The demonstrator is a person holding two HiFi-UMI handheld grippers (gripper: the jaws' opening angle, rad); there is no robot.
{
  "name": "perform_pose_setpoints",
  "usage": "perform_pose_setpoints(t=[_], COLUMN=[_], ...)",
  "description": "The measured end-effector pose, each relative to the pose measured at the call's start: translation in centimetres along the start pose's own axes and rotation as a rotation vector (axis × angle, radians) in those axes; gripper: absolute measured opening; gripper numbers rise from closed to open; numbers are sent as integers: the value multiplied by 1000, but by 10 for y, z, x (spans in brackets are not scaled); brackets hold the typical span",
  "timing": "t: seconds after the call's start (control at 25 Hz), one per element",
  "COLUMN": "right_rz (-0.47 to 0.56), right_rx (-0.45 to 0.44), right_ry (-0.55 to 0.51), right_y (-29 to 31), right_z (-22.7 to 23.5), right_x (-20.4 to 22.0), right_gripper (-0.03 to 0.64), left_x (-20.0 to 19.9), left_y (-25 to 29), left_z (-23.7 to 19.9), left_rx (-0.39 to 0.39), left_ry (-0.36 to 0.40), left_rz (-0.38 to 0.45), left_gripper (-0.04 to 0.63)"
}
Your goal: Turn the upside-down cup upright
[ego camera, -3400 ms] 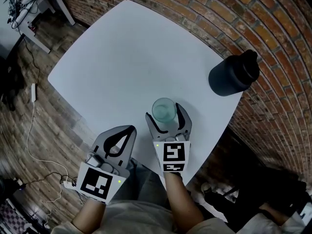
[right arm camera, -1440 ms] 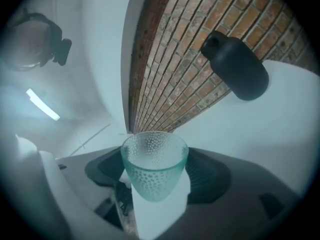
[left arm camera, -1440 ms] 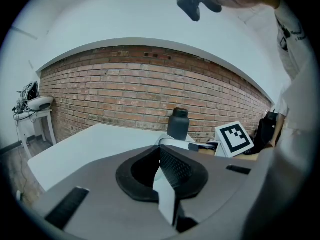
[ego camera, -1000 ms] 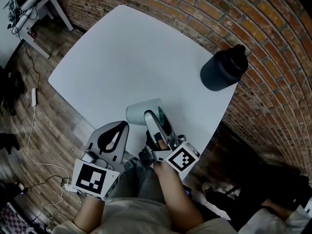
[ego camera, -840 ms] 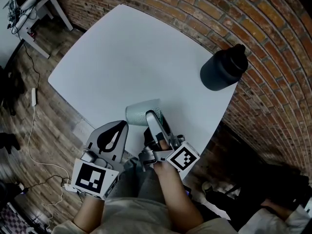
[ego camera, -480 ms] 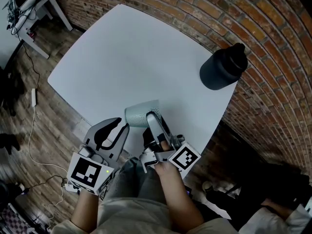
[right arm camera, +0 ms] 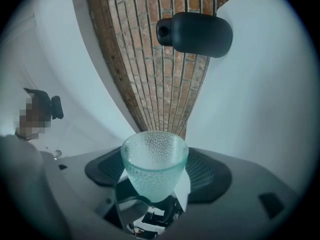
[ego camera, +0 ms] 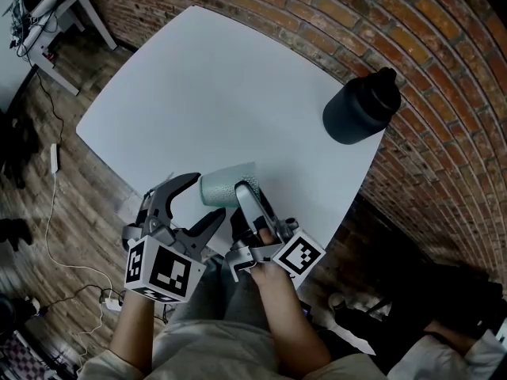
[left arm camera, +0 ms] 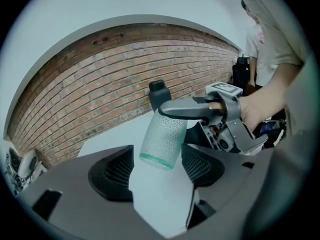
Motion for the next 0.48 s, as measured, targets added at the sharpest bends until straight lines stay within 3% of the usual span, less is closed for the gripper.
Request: perform_pose_setpoints(t=[0.12,0.48], right_rz=[-9,-15], right_rx=[-1,-8], right_ry=[-2,17], right_y=[0,-3], right_z=[-1,-1], right_x=[1,-1], right_gripper=[371,371], left_x=[-1,0], left_y=[5,4], left_z=[4,4], left_rx=[19,98], left_ry=[21,-137], left_rz=[-14,98], left_gripper=[290,290])
Point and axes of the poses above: the fingertips, and each gripper's own axes: y forward along the fingers, z to its right, x out of its underside, the point moved 3 cm from there along -y, backward along the fingers, and after that the axes turned 4 degrees about -z, right-handed, at the moved point
